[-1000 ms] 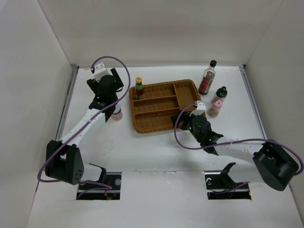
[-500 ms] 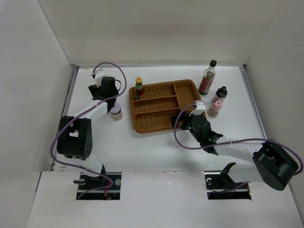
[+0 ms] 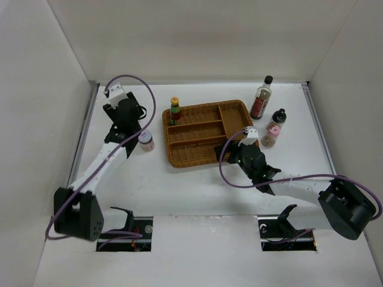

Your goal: Organize the condiment bottles

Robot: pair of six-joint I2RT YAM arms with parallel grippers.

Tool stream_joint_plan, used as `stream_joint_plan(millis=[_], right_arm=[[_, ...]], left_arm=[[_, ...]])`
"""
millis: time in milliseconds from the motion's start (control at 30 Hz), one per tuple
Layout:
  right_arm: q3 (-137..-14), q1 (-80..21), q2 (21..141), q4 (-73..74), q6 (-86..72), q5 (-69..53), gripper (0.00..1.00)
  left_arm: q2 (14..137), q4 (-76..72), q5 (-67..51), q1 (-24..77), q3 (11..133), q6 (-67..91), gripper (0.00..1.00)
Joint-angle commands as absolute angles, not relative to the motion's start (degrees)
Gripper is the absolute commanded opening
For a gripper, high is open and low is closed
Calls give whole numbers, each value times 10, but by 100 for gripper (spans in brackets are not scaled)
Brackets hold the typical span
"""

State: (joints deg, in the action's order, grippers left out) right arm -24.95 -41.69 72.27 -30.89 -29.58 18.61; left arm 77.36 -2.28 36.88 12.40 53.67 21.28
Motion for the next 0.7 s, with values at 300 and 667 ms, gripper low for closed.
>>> stream_joint_plan(millis=[300, 667], right_arm=[[-262, -421, 703, -344, -285, 199, 37], [-239, -418, 660, -351, -280, 242, 61]], left_arm=[[698, -176, 346, 350, 692, 132, 35], [923, -196, 294, 391, 797, 129, 35]])
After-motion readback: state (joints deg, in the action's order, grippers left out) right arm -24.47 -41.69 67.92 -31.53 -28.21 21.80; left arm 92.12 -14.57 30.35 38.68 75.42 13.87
